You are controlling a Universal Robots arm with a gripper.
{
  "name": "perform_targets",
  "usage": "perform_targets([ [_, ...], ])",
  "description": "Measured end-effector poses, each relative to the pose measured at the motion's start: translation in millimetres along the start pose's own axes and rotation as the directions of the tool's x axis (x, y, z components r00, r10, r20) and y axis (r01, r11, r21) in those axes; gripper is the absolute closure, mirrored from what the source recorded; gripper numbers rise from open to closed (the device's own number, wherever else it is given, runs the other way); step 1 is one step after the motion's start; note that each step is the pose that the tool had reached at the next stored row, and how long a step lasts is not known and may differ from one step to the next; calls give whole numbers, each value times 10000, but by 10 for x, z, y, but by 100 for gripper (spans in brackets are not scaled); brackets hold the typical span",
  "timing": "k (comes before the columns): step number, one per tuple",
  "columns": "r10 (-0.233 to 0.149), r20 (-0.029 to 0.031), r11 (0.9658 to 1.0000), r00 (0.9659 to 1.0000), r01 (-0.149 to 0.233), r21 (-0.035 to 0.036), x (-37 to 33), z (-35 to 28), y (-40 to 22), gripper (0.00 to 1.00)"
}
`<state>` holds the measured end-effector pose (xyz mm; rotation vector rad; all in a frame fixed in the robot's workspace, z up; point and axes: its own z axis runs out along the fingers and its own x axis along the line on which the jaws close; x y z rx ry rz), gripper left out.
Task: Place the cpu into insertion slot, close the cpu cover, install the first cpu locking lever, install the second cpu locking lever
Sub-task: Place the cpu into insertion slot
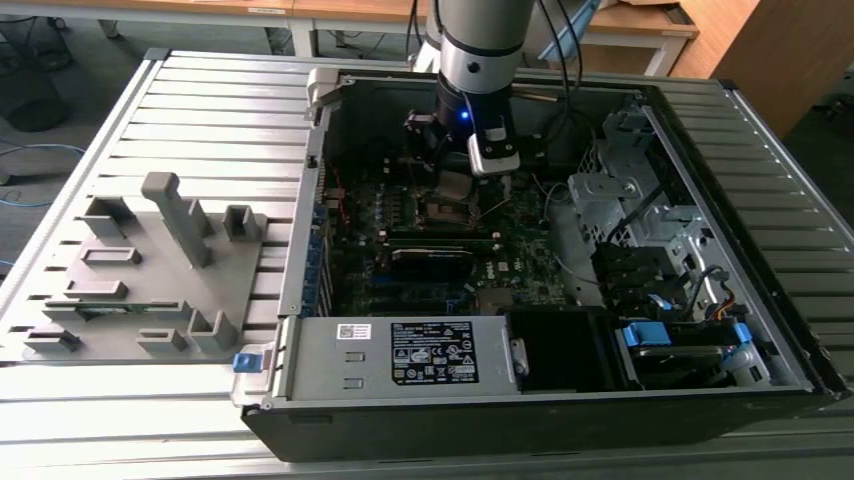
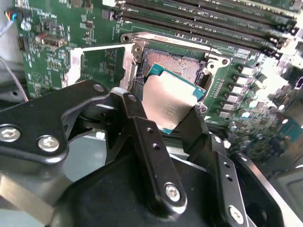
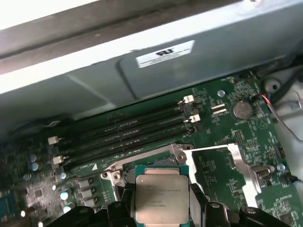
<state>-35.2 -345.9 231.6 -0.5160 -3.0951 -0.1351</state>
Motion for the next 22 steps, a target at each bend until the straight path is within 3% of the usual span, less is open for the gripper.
perform_targets([
  [11, 199, 17, 9998, 9998, -199, -3, 0, 0, 0, 46],
  [14, 622, 52, 9981, 9980, -622, -9, 1, 1, 0, 46],
  [18, 1335, 111, 9910, 9910, -1335, -27, 0, 7, -1, 46],
  [22, 2057, 171, 9786, 9785, -2057, -48, 0, 13, -1, 46],
])
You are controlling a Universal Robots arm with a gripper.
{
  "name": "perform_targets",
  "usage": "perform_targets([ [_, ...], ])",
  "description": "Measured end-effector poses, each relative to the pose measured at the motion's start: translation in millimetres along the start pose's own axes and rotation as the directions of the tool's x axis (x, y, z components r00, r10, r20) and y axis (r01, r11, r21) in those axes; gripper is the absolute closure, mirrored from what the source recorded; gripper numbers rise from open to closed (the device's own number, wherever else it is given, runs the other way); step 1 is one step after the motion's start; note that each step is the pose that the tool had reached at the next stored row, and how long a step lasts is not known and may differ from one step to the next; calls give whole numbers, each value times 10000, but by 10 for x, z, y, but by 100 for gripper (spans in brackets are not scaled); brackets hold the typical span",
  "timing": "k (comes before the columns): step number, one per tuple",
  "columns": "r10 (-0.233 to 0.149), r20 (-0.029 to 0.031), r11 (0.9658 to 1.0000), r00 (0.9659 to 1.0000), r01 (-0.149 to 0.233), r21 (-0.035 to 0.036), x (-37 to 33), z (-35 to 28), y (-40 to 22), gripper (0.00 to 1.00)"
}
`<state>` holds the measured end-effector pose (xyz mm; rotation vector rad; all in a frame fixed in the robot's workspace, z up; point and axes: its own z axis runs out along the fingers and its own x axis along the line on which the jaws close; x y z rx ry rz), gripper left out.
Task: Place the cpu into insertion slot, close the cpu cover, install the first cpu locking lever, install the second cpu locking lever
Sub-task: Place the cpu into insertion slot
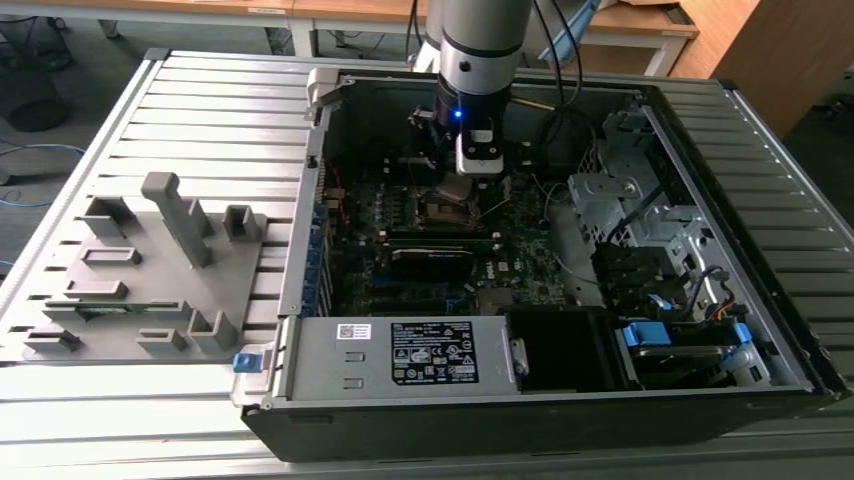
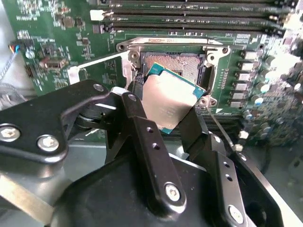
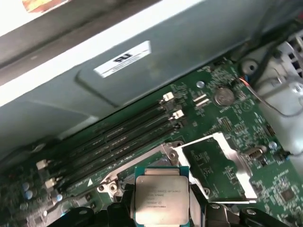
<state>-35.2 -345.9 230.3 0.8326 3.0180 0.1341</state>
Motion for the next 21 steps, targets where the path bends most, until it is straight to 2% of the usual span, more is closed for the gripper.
perform_targets([
  [2, 346, 30, 9994, 9994, -346, -5, 0, 1, 0, 46],
  [3, 405, 34, 9992, 9992, -405, -7, 0, 1, 0, 46],
  [16, 424, 36, 9991, 9991, -424, -9, 0, 2, 0, 46],
  [21, 727, 62, 9974, 9973, -727, -13, 0, 2, 0, 46],
])
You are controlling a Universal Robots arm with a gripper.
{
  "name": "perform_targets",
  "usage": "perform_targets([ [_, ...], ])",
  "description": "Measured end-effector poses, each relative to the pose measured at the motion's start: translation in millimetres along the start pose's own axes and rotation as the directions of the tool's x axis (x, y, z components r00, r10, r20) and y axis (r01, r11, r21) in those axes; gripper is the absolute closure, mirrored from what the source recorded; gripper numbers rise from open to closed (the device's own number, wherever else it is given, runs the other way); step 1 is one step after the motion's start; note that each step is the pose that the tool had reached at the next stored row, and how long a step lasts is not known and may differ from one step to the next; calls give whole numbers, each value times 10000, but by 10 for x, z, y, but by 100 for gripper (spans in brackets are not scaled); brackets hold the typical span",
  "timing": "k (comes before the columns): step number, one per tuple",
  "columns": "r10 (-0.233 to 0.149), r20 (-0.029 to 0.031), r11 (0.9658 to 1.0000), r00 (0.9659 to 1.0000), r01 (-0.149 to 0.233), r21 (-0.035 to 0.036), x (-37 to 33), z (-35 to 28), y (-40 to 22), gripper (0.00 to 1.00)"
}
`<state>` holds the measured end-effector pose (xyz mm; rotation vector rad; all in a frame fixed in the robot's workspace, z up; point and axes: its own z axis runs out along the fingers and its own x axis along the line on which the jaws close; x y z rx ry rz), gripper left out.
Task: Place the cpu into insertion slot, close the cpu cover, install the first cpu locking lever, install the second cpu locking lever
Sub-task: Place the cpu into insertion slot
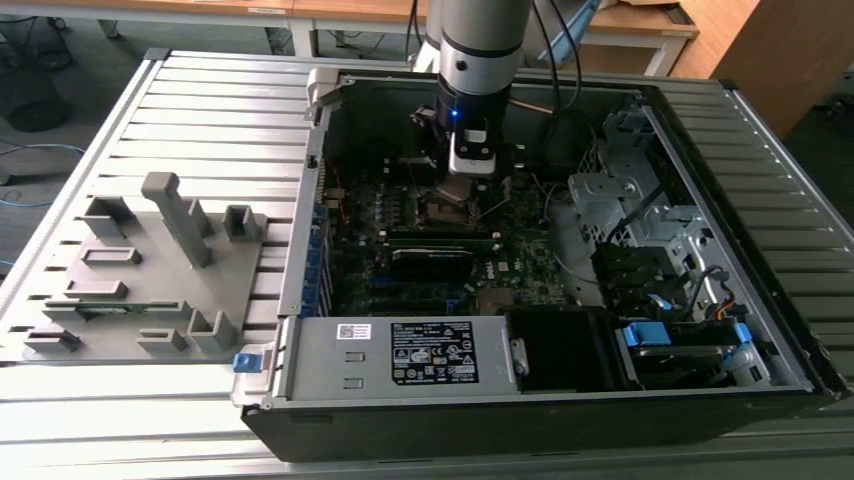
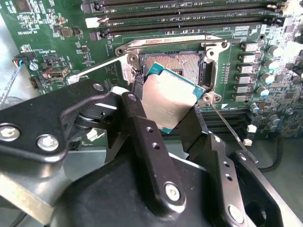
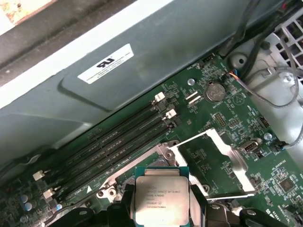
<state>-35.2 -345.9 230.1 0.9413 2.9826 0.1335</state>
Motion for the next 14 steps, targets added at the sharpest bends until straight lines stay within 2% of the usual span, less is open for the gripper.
perform_targets([
  [4, 501, 42, 9987, 9987, -501, -10, 0, 3, 0, 46],
  [8, 1010, 85, 9949, 9949, -1010, -19, 0, 4, 0, 46],
  [14, 1219, 102, 9925, 9925, -1218, -25, 0, 6, 0, 46],
])
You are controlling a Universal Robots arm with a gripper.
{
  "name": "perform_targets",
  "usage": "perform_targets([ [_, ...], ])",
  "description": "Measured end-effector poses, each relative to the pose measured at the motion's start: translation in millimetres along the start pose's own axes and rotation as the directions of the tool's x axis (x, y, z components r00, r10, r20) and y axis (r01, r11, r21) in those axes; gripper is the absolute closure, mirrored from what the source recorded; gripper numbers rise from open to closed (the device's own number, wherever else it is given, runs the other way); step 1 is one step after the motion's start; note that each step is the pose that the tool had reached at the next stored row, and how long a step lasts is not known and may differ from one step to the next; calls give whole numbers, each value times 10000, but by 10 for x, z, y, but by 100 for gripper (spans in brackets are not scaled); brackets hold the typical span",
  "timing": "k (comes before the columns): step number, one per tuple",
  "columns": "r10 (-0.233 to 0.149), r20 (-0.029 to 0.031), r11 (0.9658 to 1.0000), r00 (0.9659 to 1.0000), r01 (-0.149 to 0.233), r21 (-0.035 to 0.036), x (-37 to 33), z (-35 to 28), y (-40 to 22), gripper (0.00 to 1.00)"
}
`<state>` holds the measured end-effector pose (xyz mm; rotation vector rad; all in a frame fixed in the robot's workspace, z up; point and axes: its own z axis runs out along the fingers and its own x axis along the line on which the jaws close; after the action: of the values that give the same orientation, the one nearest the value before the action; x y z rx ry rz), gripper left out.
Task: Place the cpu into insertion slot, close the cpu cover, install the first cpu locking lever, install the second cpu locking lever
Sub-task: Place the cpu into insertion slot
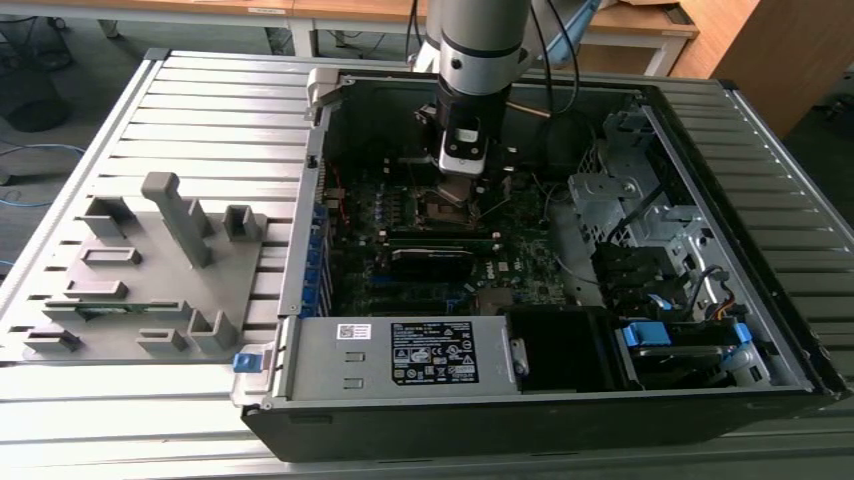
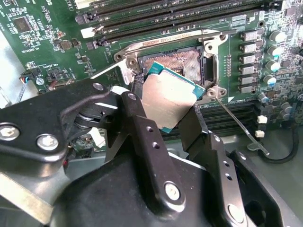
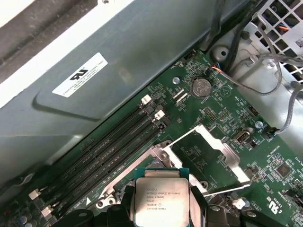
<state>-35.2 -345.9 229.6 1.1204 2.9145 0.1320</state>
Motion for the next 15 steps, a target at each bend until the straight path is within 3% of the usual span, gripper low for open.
perform_targets([
  [10, 75, 7, 10000, 10000, -75, -1, 0, 0, 0, 46],
  [15, 713, 60, 9975, 9974, -713, -13, 0, 3, 0, 46],
])
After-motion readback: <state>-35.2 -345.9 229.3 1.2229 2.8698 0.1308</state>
